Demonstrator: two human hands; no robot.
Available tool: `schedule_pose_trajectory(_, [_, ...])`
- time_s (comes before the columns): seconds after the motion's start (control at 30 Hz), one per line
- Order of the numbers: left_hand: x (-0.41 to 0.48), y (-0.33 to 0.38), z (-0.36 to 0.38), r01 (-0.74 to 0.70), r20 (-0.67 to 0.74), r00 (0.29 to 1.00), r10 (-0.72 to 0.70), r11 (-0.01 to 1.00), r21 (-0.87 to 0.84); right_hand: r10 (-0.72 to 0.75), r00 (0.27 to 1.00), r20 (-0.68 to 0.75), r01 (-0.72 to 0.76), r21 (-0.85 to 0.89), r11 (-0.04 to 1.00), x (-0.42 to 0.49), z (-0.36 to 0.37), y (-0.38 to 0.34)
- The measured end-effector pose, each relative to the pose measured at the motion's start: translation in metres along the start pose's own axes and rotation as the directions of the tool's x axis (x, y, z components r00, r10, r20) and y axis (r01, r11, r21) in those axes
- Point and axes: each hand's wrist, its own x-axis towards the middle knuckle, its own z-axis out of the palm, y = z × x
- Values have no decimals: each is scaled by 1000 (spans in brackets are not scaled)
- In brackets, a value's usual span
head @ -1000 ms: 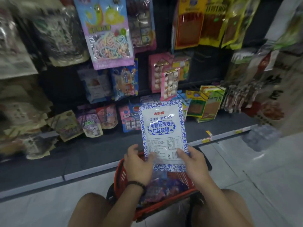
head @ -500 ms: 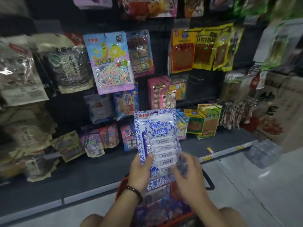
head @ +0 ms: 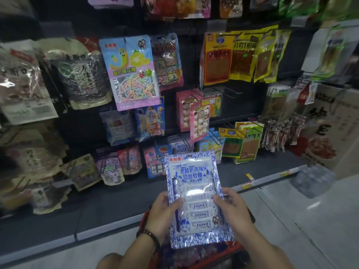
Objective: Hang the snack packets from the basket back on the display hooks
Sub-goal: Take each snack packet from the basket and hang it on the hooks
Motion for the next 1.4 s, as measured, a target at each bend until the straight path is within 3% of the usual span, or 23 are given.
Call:
schedule_pose_trajectory(0.2, [10,-35,-9,125,-9,992,-125,988,92,116,993,9,-114,-96,989,3,2,42])
schedule_pose_trajectory(0.4, [40,-39,-2,160,-9,987,-161,973,164,178,984,-29,-181,-128,975,30,2,63])
schedule_pose_trajectory(0.57, [103,-39,11,166,-64,986,-154,947,277,156,984,-85,-166,-118,979,85,11,78])
schedule_pose_trajectory(0.7, [188,-62,12,252,-89,968,-236,913,320,165,980,-110,-178,-130,975,147,20,102])
schedule_pose_trajectory(0.93, [287,-56,44,158,-88,987,-133,871,465,126,982,-143,-154,-210,965,261,27,143])
schedule_pose_trajectory(1.13, [350,-97,40,130,-87,991,-102,894,429,15,986,-168,-41,-150,988,301,37,168])
schedule_pose_trajectory(1.4, [360,-111,45,84,-109,993,-54,951,296,-47,977,-209,35,-62,997,310,44,189])
